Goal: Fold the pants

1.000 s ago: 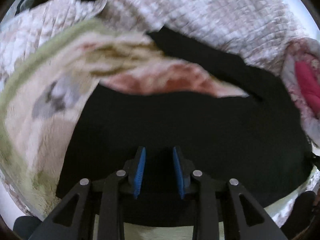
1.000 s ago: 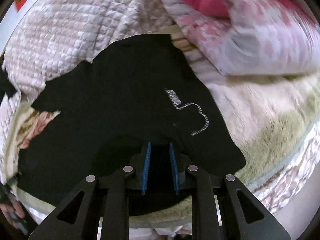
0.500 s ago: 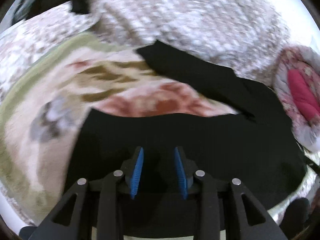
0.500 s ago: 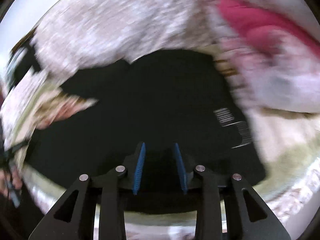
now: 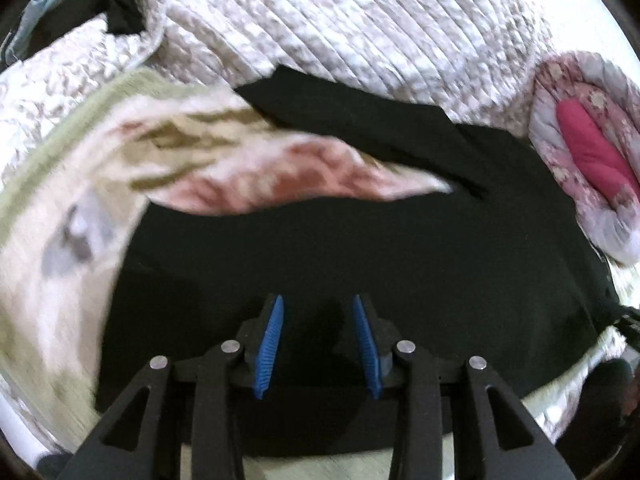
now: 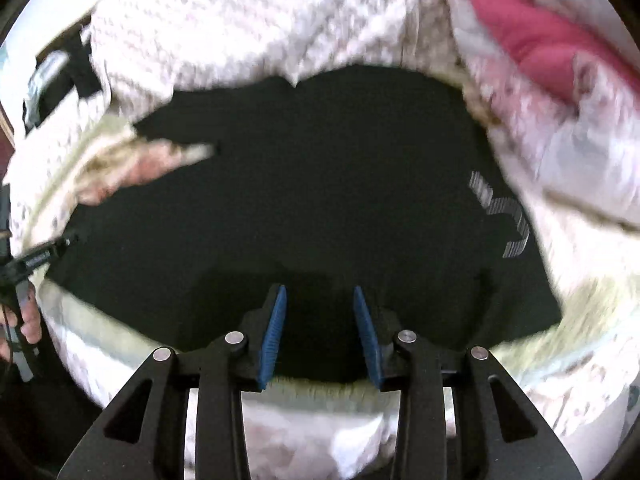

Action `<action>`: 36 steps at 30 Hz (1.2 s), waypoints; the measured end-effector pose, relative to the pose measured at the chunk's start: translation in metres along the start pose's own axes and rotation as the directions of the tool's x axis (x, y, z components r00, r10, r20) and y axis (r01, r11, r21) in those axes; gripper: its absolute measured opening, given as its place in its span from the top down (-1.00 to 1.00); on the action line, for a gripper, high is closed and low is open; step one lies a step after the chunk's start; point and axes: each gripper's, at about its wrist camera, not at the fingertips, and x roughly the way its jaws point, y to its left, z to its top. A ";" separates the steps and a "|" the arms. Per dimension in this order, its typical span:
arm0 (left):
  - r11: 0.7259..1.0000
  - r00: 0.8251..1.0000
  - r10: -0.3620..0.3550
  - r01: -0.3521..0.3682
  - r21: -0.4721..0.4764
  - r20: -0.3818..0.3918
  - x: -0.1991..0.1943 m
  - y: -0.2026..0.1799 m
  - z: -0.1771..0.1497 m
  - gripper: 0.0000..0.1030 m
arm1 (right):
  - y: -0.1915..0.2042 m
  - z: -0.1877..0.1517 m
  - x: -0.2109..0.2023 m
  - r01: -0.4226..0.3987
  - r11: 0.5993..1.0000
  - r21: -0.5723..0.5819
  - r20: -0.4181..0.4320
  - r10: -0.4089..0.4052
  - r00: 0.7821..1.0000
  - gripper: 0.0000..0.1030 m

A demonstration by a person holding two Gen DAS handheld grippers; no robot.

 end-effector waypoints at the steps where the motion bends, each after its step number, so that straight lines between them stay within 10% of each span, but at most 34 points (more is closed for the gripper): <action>1: 1.000 1.000 0.014 -0.014 -0.011 0.013 0.002 0.006 0.007 0.19 | -0.007 0.005 0.003 0.029 0.999 0.019 0.008 -0.029 1.000 0.29; 8: 0.981 0.984 0.175 -0.178 -0.082 -0.042 0.044 0.058 0.026 0.17 | -0.062 0.008 0.020 0.090 0.974 0.209 -0.025 -0.086 0.996 0.29; 36: 0.997 0.998 0.010 -0.005 0.074 -0.062 0.006 -0.043 -0.017 0.11 | 0.060 -0.030 0.038 -0.082 0.989 -0.122 -0.111 0.069 0.991 -0.15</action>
